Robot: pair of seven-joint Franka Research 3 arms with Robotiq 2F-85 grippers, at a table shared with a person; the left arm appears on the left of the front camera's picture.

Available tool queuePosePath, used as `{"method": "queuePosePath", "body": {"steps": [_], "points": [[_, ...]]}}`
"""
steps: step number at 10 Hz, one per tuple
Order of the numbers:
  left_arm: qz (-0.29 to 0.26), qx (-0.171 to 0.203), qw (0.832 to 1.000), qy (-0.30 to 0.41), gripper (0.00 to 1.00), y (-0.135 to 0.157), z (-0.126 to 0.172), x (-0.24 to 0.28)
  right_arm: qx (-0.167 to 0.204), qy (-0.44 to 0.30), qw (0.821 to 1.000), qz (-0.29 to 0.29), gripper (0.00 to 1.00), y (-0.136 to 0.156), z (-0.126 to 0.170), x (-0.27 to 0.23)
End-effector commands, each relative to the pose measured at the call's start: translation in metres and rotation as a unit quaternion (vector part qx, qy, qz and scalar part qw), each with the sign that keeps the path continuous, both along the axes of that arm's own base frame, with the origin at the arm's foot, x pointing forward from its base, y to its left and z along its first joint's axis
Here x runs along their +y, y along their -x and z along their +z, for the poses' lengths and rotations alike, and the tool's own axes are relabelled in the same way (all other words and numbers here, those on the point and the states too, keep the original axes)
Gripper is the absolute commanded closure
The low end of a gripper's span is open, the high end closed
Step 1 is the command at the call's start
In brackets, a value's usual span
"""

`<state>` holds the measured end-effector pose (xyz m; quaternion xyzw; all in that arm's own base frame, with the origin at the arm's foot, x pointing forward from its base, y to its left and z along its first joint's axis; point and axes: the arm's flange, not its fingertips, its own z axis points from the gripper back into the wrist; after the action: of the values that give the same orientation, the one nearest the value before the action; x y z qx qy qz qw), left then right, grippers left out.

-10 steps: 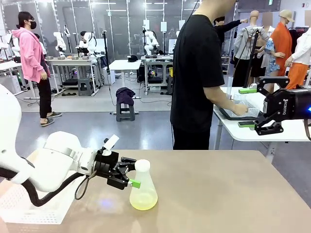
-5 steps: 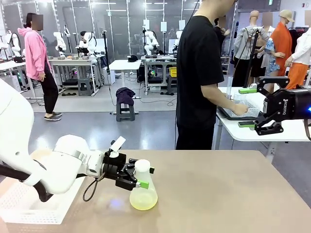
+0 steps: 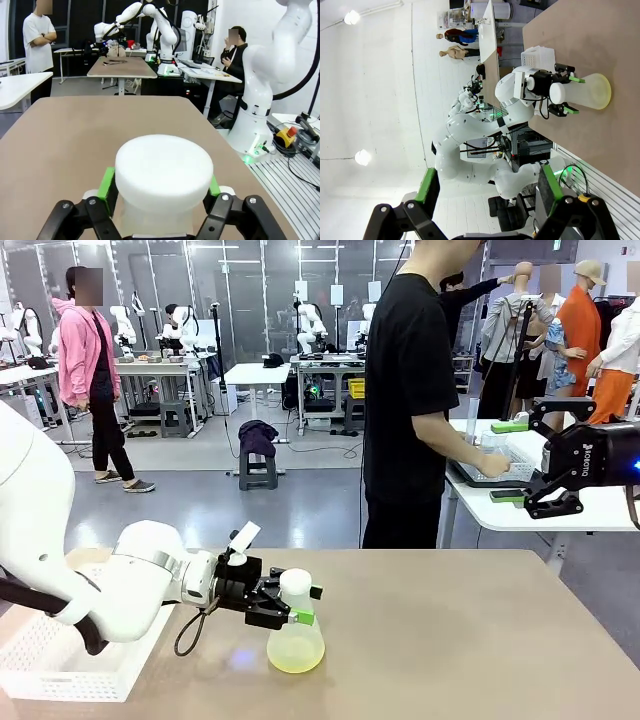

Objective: Prepare the solutions needed for the experiment.
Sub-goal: When the human places the Big flask in the center of the table, pick up the Big flask and place it in the left Organizing basket.

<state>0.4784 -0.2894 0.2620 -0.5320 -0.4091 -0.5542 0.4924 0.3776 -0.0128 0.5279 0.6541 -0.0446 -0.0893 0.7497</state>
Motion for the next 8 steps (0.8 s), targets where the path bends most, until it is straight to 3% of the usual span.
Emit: {"method": "queuePosePath", "body": {"steps": [1, 2, 3, 4, 5, 6, 8], "points": [[0.007, -0.002, 1.000, 0.006, 0.38, -0.0042, -0.0053, -0.0050, -0.001, -0.003, 1.000, 0.000, 0.00, 0.0003, 0.0007, 0.0002], [0.004, 0.000, 1.000, 0.006, 0.52, -0.0045, -0.0059, -0.0048, -0.001, -0.003, 1.000, 0.000, 0.00, 0.0003, 0.0007, 0.0002], [0.005, -0.002, 1.000, 0.006, 0.57, -0.0039, -0.0053, -0.0046, -0.001, -0.003, 1.000, 0.000, 0.00, 0.0003, 0.0007, 0.0002], [0.005, 0.000, 1.000, 0.007, 0.72, -0.0035, -0.0056, -0.0041, -0.001, -0.003, 1.000, 0.000, 0.00, 0.0003, 0.0007, 0.0002], [0.006, 0.002, 1.000, 0.010, 0.76, -0.0031, -0.0056, -0.0037, -0.001, -0.003, 1.000, 0.000, 0.00, 0.0003, 0.0007, 0.0002], [0.006, 0.001, 1.000, 0.009, 0.91, -0.0030, -0.0055, -0.0037, -0.001, -0.003, 1.000, 0.000, 0.00, 0.0003, 0.0007, 0.0002], [0.006, 0.004, 1.000, 0.014, 1.00, -0.0009, -0.0018, -0.0010, -0.001, -0.003, 1.000, 0.000, 0.00, 0.0003, 0.0007, 0.0002]]}}
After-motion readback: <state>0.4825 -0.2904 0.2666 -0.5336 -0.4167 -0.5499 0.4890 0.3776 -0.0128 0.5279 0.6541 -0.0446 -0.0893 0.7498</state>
